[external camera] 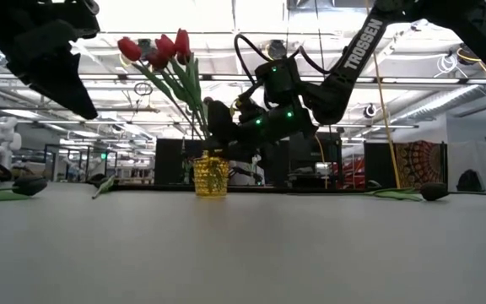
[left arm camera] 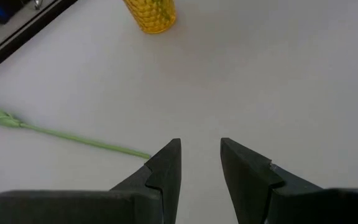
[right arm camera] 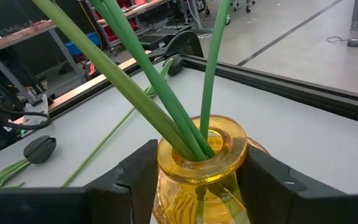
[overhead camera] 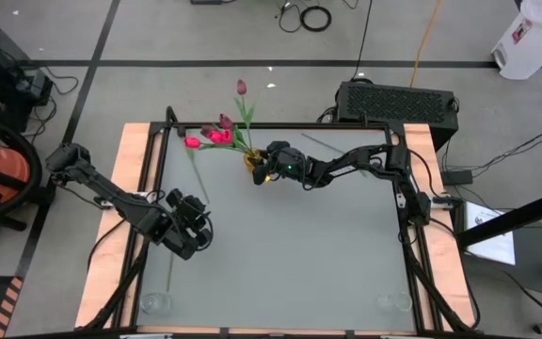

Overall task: Sort flowers into vase by color
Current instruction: Move the yellow vase to the top of the table

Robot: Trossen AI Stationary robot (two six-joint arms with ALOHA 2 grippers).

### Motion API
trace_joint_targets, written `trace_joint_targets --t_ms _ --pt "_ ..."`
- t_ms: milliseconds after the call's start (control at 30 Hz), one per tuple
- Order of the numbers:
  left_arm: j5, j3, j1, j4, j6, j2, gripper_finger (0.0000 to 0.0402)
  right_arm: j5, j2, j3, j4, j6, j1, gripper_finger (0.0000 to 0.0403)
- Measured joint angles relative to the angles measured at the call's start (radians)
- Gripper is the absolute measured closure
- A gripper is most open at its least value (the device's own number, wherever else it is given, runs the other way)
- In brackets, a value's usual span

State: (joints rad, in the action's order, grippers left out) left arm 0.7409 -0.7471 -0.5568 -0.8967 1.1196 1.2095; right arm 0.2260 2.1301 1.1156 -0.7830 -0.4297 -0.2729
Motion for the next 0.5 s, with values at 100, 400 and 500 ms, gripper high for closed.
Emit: trace_joint_targets --t_ms 100,400,500 --pt "0.000 0.000 0.000 0.001 0.000 0.000 0.0281 0.000 0.000 0.000 0.000 0.000 0.000 0.0217" --pt "-0.003 0.000 0.000 0.002 0.000 0.000 0.0281 -0.002 0.000 0.000 0.005 0.000 0.000 0.0217" --pt "-0.007 0.000 0.000 0.002 0.000 0.000 0.0281 -0.021 0.000 0.000 0.007 0.004 -0.001 0.0217"
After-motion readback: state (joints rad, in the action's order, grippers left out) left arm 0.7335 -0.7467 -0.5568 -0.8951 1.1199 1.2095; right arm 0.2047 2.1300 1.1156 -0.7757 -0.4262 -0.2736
